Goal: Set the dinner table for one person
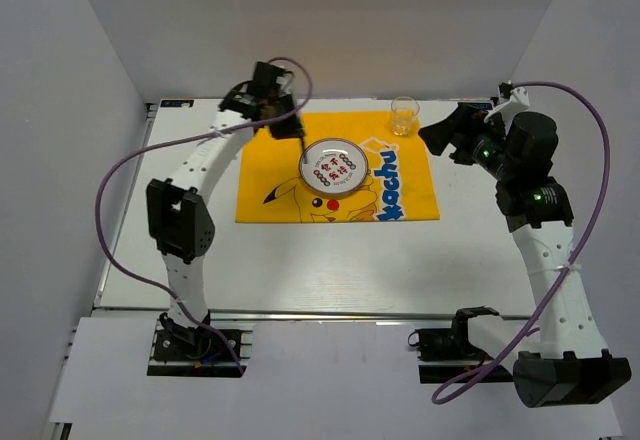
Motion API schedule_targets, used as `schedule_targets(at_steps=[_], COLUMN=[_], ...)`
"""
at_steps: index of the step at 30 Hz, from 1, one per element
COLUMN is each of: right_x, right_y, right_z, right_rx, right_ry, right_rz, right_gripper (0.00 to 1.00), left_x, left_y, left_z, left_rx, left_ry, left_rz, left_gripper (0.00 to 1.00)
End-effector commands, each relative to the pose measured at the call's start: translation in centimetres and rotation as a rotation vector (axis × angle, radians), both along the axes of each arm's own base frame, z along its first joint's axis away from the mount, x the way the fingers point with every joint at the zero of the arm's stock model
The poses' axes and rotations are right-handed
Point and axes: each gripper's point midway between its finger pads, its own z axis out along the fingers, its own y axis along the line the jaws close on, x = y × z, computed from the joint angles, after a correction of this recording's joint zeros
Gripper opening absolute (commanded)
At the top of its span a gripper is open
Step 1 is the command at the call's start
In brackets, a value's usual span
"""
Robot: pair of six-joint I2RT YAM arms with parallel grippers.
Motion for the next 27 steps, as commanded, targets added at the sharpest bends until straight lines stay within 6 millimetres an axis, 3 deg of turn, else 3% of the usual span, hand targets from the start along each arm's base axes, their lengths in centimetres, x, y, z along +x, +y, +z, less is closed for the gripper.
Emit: schedule_targets(at_steps=[1,2,4,7,18,22,27], right_x=[0.1,-0.1,-0.3,-0.5,-1.1,-1.2,-1.3], right_y=[-1.6,-1.7,-1.6,-1.4,-1.6,-1.8,-1.9], right_z=[3.1,4.0,4.2,4.2,3.6,3.1,2.7], right_rx=[0.016,0.018,0.016,0.019,0.001,-0.007,-0.019], right_ry=[-0.04,-0.055,-0.049,-0.038,-0.017,-0.013,-0.01], right_rz=[-0.104,-0.108,-0.104,-0.087,-0.091,-0.095,-0.096], right_gripper=[0.89,0.89,0.89,0.89,0.89,0.89,0.89], left_x=[-2.5,-2.5,-3.1,-3.4,-4.0,-3.9,-4.2], left_y=[-10.7,-12.5,-16.6,-20.3,-27.2,-28.2,-29.6], left_z=[1.3,0.5,2.2,1.9,-3.1,-6.9,-8.7], left_rx=[-0.196,-0.213,-0.281,-0.35,-0.459,-0.465,-0.494], left_ry=[0.02,0.032,-0.005,-0.01,0.053,0.112,0.122], left_rz=[-0.149,-0.156,-0.187,-0.196,-0.231,-0.238,-0.282], left_gripper=[0.0,0.0,0.0,0.0,0.0,0.0,0.0])
